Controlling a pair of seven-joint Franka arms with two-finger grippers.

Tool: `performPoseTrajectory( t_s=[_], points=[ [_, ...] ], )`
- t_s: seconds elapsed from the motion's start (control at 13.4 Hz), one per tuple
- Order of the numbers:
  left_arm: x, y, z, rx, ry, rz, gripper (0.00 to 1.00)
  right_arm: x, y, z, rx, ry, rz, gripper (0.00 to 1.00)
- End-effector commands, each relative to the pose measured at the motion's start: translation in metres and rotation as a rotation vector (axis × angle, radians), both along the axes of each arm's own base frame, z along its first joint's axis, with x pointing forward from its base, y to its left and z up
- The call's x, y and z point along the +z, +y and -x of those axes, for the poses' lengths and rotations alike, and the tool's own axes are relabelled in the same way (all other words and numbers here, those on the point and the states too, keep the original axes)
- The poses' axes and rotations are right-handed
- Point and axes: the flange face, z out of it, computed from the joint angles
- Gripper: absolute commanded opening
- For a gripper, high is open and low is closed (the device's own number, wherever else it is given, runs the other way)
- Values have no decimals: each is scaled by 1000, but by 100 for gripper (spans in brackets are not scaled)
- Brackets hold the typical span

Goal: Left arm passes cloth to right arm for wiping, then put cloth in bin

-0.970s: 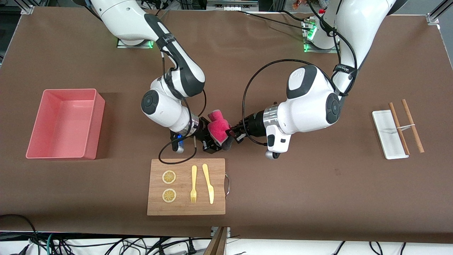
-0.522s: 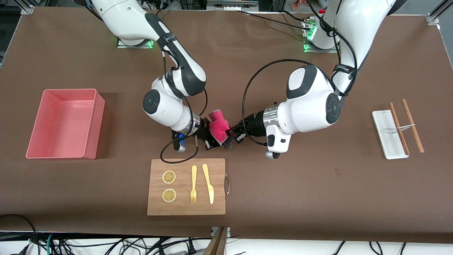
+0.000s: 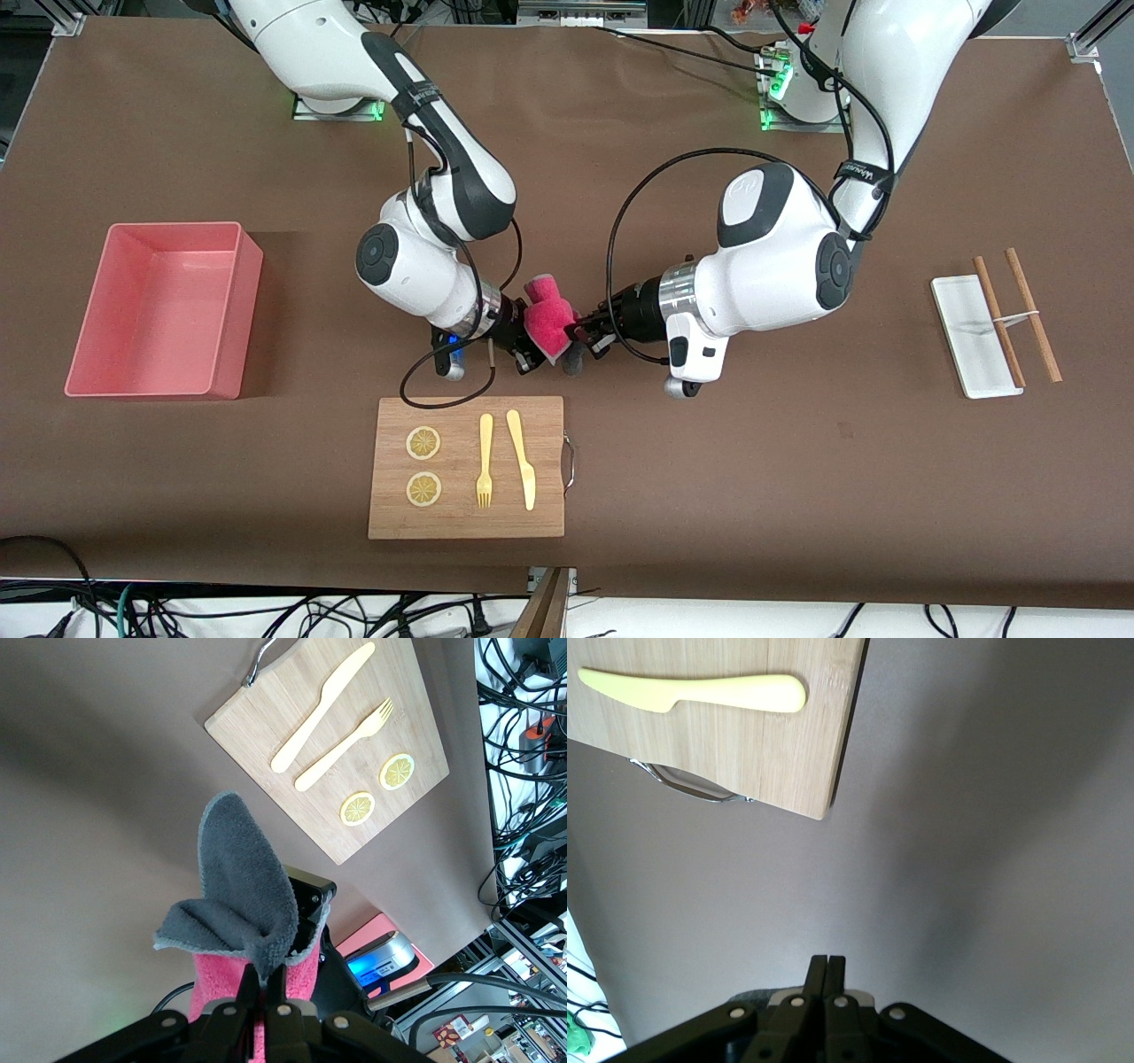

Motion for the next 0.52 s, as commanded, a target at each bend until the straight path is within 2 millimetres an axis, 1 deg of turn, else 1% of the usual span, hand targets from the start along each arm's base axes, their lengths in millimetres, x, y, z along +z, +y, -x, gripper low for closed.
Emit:
performPoseTrajectory(
  t_s=[0.0, 0.3, 0.37, 0.45],
  points=[
    [2, -2, -5, 6, 0, 29, 0, 8, 0, 3, -20, 6, -37, 0],
    [4, -2, -5, 7, -2, 30, 0, 10, -3, 1, -9, 0, -38, 0],
    [2, -2, -5, 6, 0, 29, 0, 10, -4, 1, 27, -16, -35, 0],
    [2, -2, -5, 6, 0, 29, 0, 13, -10, -2, 61, -24, -30, 0]
  ],
)
